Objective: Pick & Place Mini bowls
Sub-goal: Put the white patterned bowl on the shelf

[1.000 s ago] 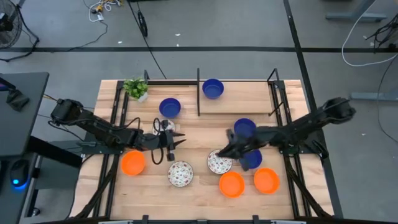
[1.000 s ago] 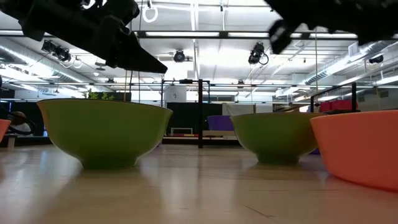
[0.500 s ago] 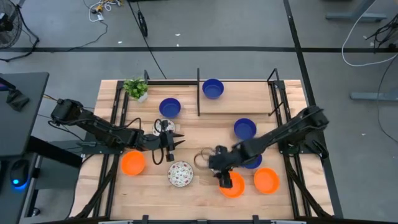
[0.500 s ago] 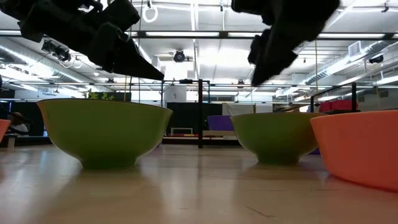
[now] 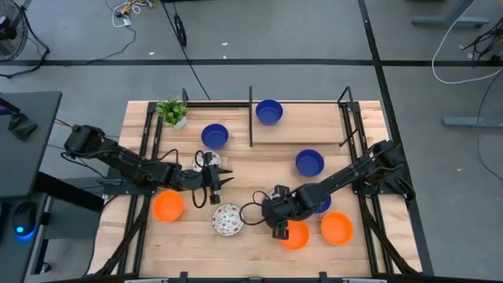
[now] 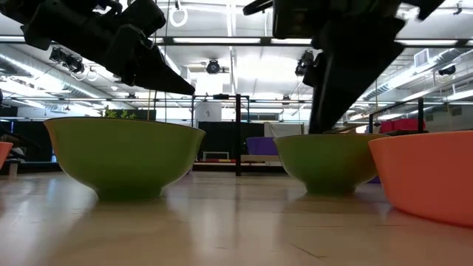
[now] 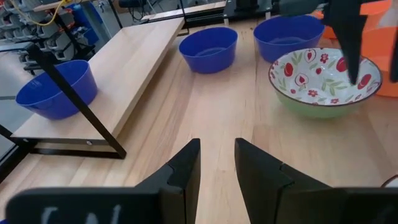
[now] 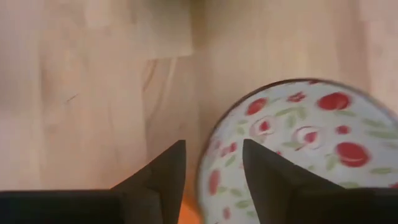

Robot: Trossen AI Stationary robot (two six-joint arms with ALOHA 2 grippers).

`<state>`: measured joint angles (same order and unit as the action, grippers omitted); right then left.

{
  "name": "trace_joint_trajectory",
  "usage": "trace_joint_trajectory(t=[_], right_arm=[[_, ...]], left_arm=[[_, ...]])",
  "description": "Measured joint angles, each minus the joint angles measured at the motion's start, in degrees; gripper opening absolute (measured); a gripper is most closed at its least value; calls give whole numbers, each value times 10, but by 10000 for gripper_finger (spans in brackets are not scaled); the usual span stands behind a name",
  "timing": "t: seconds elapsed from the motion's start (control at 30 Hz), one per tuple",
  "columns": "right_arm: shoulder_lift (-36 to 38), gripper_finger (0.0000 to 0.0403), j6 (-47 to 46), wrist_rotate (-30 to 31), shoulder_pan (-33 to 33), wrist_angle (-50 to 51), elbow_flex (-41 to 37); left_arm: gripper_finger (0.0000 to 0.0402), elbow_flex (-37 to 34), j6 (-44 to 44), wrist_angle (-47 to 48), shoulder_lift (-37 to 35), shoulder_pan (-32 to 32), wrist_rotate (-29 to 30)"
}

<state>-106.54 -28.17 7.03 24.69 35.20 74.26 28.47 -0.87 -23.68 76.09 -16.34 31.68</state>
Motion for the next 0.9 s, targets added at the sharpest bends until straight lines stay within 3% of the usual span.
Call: trace_joint_trajectory(t=[0.57, 0.73, 0.9], right_arm=[[0, 79, 1, -14, 1, -69, -54], [4, 20, 25, 9, 1, -70, -53], [27, 12, 55, 43, 5, -57, -54]], left_arm=[[103, 0, -1, 0, 0, 0, 0], [103, 0, -1, 0, 0, 0, 0], [103, 0, -1, 0, 0, 0, 0]])
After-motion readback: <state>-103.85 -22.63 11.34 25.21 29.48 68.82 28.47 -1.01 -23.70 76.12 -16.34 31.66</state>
